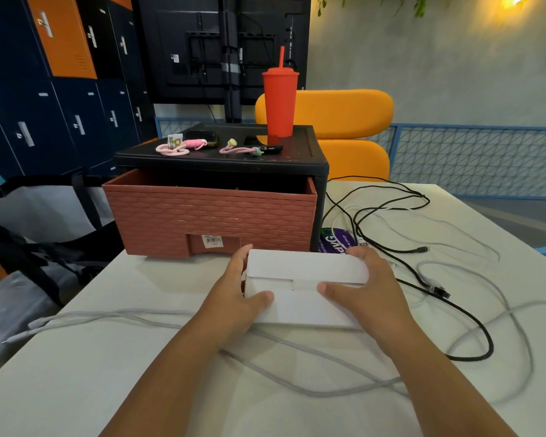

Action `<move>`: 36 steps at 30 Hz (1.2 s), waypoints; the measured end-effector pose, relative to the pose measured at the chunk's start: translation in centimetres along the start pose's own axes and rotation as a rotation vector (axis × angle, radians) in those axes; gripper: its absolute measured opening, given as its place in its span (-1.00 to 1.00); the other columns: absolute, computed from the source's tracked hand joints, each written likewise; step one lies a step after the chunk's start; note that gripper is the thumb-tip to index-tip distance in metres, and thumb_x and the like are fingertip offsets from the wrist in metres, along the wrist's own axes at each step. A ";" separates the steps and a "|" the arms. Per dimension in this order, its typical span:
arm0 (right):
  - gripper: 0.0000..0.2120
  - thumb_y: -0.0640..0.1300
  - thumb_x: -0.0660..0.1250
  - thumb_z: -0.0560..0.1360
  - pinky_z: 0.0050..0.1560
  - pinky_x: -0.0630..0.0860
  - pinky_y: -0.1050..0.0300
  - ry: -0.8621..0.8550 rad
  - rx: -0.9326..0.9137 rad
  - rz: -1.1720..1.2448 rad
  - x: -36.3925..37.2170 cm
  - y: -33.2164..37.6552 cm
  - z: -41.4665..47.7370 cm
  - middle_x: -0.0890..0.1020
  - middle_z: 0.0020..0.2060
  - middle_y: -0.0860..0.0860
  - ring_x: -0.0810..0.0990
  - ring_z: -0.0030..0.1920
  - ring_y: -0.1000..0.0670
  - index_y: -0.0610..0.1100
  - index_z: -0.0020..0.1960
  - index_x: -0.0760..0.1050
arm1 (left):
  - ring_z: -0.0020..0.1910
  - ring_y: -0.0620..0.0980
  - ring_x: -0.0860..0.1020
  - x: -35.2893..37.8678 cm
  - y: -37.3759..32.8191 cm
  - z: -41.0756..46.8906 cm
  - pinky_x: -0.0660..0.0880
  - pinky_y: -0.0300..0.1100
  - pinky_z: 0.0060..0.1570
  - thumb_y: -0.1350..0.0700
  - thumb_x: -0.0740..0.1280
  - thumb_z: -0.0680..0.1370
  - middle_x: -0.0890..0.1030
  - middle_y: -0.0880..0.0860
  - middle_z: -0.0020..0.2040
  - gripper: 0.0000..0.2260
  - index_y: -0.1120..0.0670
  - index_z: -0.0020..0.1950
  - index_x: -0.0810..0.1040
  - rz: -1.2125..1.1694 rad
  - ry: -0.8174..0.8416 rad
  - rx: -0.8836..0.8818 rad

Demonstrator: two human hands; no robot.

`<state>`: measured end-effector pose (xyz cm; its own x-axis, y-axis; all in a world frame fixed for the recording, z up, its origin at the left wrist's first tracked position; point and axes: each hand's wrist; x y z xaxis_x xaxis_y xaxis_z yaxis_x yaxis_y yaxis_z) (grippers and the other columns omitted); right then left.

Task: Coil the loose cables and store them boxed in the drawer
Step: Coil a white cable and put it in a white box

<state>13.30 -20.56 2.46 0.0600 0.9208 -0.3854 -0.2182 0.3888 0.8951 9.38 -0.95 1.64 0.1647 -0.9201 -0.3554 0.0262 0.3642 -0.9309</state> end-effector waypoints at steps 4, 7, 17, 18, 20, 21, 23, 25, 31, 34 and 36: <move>-0.53 -0.15 0.51 0.29 -0.03 0.39 0.17 0.025 0.007 0.021 0.0 -0.1 0.1 0.38 0.08 0.04 0.46 0.03 0.03 0.10 0.07 0.37 | 0.00 -0.38 0.44 0.0 0.1 0.0 0.39 -0.49 -0.16 0.23 0.34 0.51 0.39 -0.36 0.07 -0.38 -0.22 0.40 0.13 0.011 -0.002 0.025; -0.59 -0.16 0.51 0.28 0.02 0.47 0.08 0.036 0.009 0.046 0.1 -0.4 0.2 0.42 0.07 0.02 0.49 0.02 -0.01 0.11 -0.02 0.39 | -0.02 -0.27 0.50 0.0 0.1 -0.1 0.44 -0.41 -0.15 0.22 0.33 0.51 0.44 -0.30 0.06 -0.48 -0.27 0.25 0.20 0.034 0.011 0.046; -0.58 -0.09 0.53 0.18 -0.07 0.50 0.09 0.043 0.005 0.172 0.4 -1.2 0.2 0.52 0.01 0.01 0.52 -0.01 -0.02 0.12 -0.09 0.40 | 0.10 -0.17 0.43 0.1 0.2 0.0 0.35 -0.42 -0.06 0.16 0.46 0.40 0.38 -0.14 0.24 -0.41 -0.27 0.19 0.20 0.134 0.010 0.116; -0.59 -0.14 0.54 0.21 -0.10 0.49 0.11 0.042 0.003 0.186 0.3 -1.2 0.1 0.53 0.00 0.02 0.53 -0.02 -0.02 0.11 -0.09 0.40 | 0.15 -0.19 0.37 0.3 0.1 0.0 0.28 -0.42 0.00 0.14 0.51 0.34 0.30 -0.17 0.27 -0.33 -0.26 0.22 0.18 0.172 0.011 0.135; -0.60 -0.18 0.53 0.25 -0.14 0.47 0.14 0.048 0.005 0.205 0.3 -1.4 0.1 0.54 -0.01 0.03 0.53 -0.02 -0.02 0.11 -0.09 0.40 | 0.19 -0.24 0.25 0.7 0.0 -0.1 0.22 -0.39 0.06 0.07 0.60 0.20 0.15 -0.22 0.28 -0.14 -0.23 0.31 0.13 0.258 0.021 0.150; -0.59 -0.14 0.54 0.23 -0.12 0.49 0.11 0.050 0.008 0.209 0.3 -1.6 0.1 0.54 -0.01 0.03 0.53 -0.01 -0.03 0.13 -0.09 0.40 | 0.20 -0.24 0.23 0.9 0.0 -0.2 0.23 -0.36 0.09 0.03 0.62 0.15 0.09 -0.26 0.24 -0.06 -0.21 0.35 0.12 0.302 0.021 0.156; -0.60 -0.04 0.49 0.15 0.00 0.53 -0.01 0.049 0.023 0.216 0.4 -1.8 -0.1 0.54 0.02 0.02 0.52 0.04 -0.05 0.20 -0.10 0.41 | 0.22 -0.20 0.22 1.3 0.1 -0.3 0.30 -0.28 0.14 -0.02 0.62 0.09 0.04 -0.32 0.18 0.01 -0.19 0.39 0.11 0.386 -0.003 0.188; -0.59 -0.02 0.47 0.14 0.05 0.54 -0.08 0.059 0.019 0.233 0.3 -1.6 -0.3 0.53 0.05 0.02 0.53 0.05 -0.08 0.23 -0.09 0.42 | 0.24 -0.17 0.24 1.3 0.2 -0.4 0.34 -0.24 0.17 -0.06 0.59 0.09 0.05 -0.32 0.15 -0.02 -0.16 0.39 0.14 0.451 -0.043 0.248; -0.42 -0.02 0.49 0.16 -0.18 0.54 0.21 0.109 -0.112 0.445 -2.5 1.1 -0.4 0.56 0.13 0.07 0.57 0.05 0.01 0.16 0.15 0.44 | 0.12 -0.44 0.28 0.7 -0.6 -1.2 0.28 -0.61 -0.08 -0.16 0.44 0.03 0.17 -0.21 0.17 -0.20 -0.33 0.21 0.18 0.321 -0.053 0.327; -0.30 -0.09 0.47 0.16 -0.13 0.54 0.24 0.271 -0.184 0.754 -4.2 2.7 -1.0 0.56 0.18 0.11 0.57 0.13 0.05 0.14 0.27 0.37 | 0.10 -0.53 0.24 1.2 -1.5 -2.0 0.30 -0.60 -0.07 -0.17 0.44 0.04 0.23 -0.29 0.15 -0.25 -0.39 0.16 0.22 0.141 -0.030 0.311; -0.08 0.09 0.61 0.04 -0.02 0.55 0.19 0.408 -0.244 0.759 -4.4 3.6 -1.7 0.54 0.24 0.11 0.53 0.21 0.03 0.13 0.33 0.31 | 0.10 -0.48 0.29 1.8 -2.2 -2.6 0.37 -0.45 -0.03 -0.15 0.45 0.05 0.29 -0.30 0.15 -0.27 -0.40 0.15 0.24 0.017 0.009 0.285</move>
<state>10.59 -23.25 6.96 -0.5260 0.8267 0.1997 -0.2619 -0.3808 0.8868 7.09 -3.79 2.84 0.1590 -0.9144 -0.3724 0.3001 0.4041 -0.8641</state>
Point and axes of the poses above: each hand's wrist, its own z-axis towards the middle knuckle, its own x-axis out of the palm, y = z × x
